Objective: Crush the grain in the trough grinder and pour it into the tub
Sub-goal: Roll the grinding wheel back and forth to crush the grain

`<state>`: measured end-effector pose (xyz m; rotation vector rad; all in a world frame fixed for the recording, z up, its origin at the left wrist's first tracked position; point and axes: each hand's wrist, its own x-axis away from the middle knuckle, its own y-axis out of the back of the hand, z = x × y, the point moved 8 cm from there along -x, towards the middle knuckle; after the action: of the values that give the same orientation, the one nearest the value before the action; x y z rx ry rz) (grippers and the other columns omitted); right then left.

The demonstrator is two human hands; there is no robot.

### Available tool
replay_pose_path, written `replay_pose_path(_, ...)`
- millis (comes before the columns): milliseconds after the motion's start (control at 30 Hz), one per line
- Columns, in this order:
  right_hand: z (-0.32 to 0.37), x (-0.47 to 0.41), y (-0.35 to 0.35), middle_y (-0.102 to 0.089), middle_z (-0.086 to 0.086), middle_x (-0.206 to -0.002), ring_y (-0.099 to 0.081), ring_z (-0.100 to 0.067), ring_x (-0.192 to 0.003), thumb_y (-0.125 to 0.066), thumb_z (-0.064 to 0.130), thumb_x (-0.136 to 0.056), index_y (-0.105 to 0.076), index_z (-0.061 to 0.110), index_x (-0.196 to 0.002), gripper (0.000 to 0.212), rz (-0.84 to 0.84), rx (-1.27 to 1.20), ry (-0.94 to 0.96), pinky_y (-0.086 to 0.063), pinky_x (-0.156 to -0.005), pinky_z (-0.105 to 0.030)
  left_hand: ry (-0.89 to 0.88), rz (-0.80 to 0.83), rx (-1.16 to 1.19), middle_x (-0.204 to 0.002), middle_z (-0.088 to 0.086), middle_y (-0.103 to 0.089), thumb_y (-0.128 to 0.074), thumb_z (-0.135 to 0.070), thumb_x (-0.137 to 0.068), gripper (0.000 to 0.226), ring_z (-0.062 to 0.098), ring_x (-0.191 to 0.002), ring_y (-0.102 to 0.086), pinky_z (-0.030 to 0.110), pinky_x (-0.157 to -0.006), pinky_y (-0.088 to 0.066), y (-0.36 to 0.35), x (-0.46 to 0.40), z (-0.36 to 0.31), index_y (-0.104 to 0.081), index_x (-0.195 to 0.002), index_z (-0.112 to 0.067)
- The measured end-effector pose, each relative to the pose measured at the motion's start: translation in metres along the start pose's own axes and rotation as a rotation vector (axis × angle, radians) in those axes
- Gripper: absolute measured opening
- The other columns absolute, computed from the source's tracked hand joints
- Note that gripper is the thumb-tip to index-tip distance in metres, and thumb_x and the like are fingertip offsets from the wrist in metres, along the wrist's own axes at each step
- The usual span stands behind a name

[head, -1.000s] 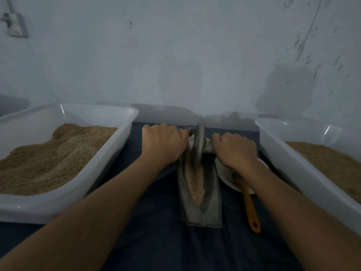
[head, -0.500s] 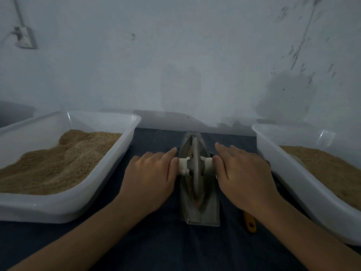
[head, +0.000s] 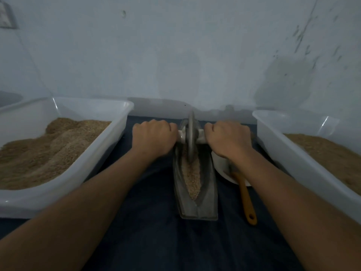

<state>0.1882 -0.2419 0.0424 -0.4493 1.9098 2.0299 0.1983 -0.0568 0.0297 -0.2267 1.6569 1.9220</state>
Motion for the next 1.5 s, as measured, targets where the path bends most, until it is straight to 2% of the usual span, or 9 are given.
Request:
replay_pose_path(200, 0.01, 0.036, 0.021, -0.057, 0.003, -0.063, -0.052, -0.022, -0.058, -0.022, 0.035, -0.105, -0.058, 0.017, -0.069, 0.054, -0.153, 0.021, 0.1, -0.041, -0.059, -0.037, -0.017, -0.085, -0.004, -0.073, -0.003, -0.051, -0.032, -0.031, -0.102, 0.021, 0.023, -0.059, -0.044, 0.033, -0.056, -0.03, 0.02, 0.045, -0.004, -0.048, -0.092, -0.022)
replay_pose_path(267, 0.012, 0.056, 0.028, -0.074, 0.0, -0.095, -0.067, -0.024, -0.085, -0.023, 0.037, -0.108, -0.072, 0.019, -0.101, 0.053, -0.169, -0.005, 0.14, -0.053, -0.078, -0.04, 0.032, -0.108, 0.072, -0.087, -0.004, -0.069, -0.02, -0.036, -0.101, 0.045, 0.024, -0.069, -0.059, 0.036, -0.064, -0.041, 0.027, 0.061, -0.001, -0.061, -0.116, -0.024)
replay_pose_path(400, 0.006, 0.091, 0.032, -0.061, 0.002, -0.144, -0.054, -0.018, -0.134, -0.014, 0.049, -0.108, -0.046, 0.02, -0.154, 0.063, -0.106, -0.049, 0.158, -0.045, -0.105, -0.038, 0.108, -0.121, 0.171, -0.119, -0.004, -0.074, -0.017, -0.043, -0.105, 0.059, 0.025, -0.107, -0.068, 0.056, -0.107, -0.042, 0.043, 0.088, -0.003, -0.052, -0.149, -0.027)
replay_pose_path(733, 0.002, 0.092, 0.031, -0.073, 0.0, -0.12, -0.068, -0.019, -0.105, -0.019, 0.047, -0.107, -0.06, 0.019, -0.143, 0.061, -0.19, -0.061, 0.163, -0.054, -0.081, -0.037, 0.062, -0.159, 0.212, -0.121, -0.006, -0.073, -0.022, -0.04, -0.107, 0.054, 0.021, -0.103, -0.067, 0.045, -0.096, -0.046, 0.045, 0.075, -0.009, -0.057, -0.146, -0.027)
replay_pose_path(833, 0.009, 0.06, 0.027, -0.071, -0.001, -0.085, -0.065, -0.024, -0.074, -0.027, 0.036, -0.11, -0.073, 0.017, -0.103, 0.051, -0.232, 0.019, 0.178, -0.047, -0.061, -0.035, 0.03, -0.057, 0.077, -0.103, -0.003, -0.073, -0.029, -0.034, -0.107, 0.041, 0.024, -0.081, -0.065, 0.035, -0.067, -0.041, 0.022, 0.05, -0.003, -0.063, -0.128, -0.024)
replay_pose_path(1000, 0.011, 0.007, 0.011, -0.048, 0.001, -0.06, -0.045, -0.023, -0.054, -0.031, 0.027, -0.109, -0.034, 0.021, -0.063, 0.046, -0.138, 0.047, 0.18, -0.024, -0.05, -0.03, 0.032, 0.022, 0.015, -0.079, 0.0, -0.048, -0.033, -0.025, -0.106, 0.018, 0.025, -0.067, -0.042, 0.036, -0.058, -0.03, 0.0, 0.014, 0.002, -0.037, -0.089, -0.02)
replay_pose_path(1133, 0.012, 0.003, 0.012, -0.048, 0.001, -0.063, -0.04, -0.023, -0.056, -0.028, 0.03, -0.108, -0.044, 0.019, -0.066, 0.046, -0.149, 0.098, 0.154, -0.019, -0.051, -0.03, 0.035, -0.031, 0.025, -0.074, -0.001, -0.04, -0.038, -0.03, -0.105, 0.02, 0.025, -0.064, -0.041, 0.033, -0.052, -0.02, 0.0, 0.012, 0.004, -0.037, -0.088, -0.02)
replay_pose_path(1300, 0.009, 0.047, 0.019, -0.057, 0.002, -0.072, -0.056, -0.027, -0.065, -0.024, 0.031, -0.109, -0.054, 0.02, -0.081, 0.042, -0.206, 0.059, 0.172, -0.043, -0.059, -0.038, 0.031, -0.121, -0.019, -0.076, -0.004, -0.057, -0.035, -0.031, -0.102, 0.022, 0.024, -0.061, -0.045, 0.034, -0.055, -0.026, 0.027, 0.045, -0.005, -0.052, -0.092, -0.022)
replay_pose_path(1500, 0.0, 0.096, 0.031, -0.072, 0.002, -0.12, -0.065, -0.02, -0.108, -0.018, 0.045, -0.107, -0.062, 0.02, -0.141, 0.061, -0.211, -0.135, 0.145, -0.05, -0.09, -0.038, 0.053, -0.179, 0.243, -0.131, -0.005, -0.07, -0.022, -0.043, -0.107, 0.056, 0.02, -0.116, -0.065, 0.044, -0.096, -0.047, 0.054, 0.086, -0.009, -0.06, -0.143, -0.024)
